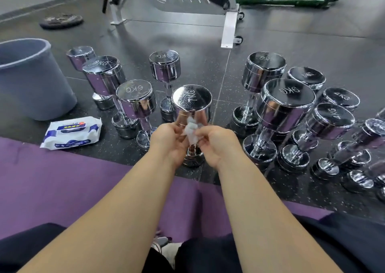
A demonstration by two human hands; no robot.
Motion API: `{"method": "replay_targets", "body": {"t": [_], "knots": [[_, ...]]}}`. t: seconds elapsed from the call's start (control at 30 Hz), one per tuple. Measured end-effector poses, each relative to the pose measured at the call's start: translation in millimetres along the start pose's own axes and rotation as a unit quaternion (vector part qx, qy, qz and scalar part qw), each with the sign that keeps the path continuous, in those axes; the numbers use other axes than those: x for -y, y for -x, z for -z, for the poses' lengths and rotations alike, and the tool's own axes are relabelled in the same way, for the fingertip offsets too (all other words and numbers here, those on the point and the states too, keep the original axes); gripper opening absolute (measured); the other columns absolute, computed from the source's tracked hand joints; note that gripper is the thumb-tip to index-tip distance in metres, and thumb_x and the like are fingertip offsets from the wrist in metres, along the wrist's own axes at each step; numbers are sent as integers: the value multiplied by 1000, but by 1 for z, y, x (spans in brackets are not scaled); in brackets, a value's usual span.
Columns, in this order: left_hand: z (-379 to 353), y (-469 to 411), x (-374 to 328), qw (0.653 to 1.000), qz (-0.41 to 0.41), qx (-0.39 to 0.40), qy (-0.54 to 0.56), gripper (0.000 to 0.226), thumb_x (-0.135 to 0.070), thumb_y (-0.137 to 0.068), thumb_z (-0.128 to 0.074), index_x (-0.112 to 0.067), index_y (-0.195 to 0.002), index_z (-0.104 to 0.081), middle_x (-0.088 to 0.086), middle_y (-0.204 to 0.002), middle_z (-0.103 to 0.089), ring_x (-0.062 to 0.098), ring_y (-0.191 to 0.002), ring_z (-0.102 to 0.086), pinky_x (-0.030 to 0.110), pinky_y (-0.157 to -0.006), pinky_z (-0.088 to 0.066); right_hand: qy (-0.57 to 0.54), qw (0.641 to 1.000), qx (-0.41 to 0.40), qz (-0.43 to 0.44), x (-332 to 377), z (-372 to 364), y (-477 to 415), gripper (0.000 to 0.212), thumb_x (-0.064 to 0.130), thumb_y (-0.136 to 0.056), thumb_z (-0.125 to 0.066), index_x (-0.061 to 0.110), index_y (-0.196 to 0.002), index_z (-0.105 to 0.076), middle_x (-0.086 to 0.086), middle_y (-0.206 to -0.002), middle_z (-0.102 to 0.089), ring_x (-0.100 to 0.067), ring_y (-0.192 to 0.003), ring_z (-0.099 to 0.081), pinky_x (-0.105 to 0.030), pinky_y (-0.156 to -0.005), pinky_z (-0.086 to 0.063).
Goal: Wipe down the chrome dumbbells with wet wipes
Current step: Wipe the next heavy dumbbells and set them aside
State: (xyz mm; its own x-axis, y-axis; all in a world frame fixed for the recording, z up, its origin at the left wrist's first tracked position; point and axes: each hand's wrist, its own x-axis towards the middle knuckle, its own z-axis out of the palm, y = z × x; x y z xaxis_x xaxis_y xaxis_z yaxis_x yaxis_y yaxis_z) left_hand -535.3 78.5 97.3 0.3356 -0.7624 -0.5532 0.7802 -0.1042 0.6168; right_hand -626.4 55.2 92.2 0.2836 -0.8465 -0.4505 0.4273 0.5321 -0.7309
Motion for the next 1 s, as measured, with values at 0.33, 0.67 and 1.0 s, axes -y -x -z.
{"method": "replay_targets", "body": {"t": [0.33,0.67,1.0], "knots": [[-8,-1,-8,969,-109,-98,-198,33,2,-87,-46,-15,-64,-62,-3,-50,-57,11,-48,-49,18,-45,-37,-136,990,-34,-14,-4,2,-8,28,-23,-83,-37,-6,-75,-57,-17,-80,-65,-19,-58,-63,-22,-54,-54],[-14,2,-9,992,-58,-54,-94,38,-3,-96,-44,-14,-63,-60,-1,-45,-58,5,-27,-46,11,-31,-32,-86,992,62,-72,-6,-15,9,24,-19,-87,-42,-3,-81,-59,-13,-71,-61,-16,-64,-58,-18,-58,-55],[-11,-6,-9,992,-70,-71,-80,32,-5,-96,-46,-14,-69,-61,-3,-52,-60,7,-40,-48,13,-36,-36,103,977,-97,157,3,-6,11,22,-6,-68,-73,10,-78,-62,-6,-72,-68,-19,-67,-63,-35,-67,-55]]}}
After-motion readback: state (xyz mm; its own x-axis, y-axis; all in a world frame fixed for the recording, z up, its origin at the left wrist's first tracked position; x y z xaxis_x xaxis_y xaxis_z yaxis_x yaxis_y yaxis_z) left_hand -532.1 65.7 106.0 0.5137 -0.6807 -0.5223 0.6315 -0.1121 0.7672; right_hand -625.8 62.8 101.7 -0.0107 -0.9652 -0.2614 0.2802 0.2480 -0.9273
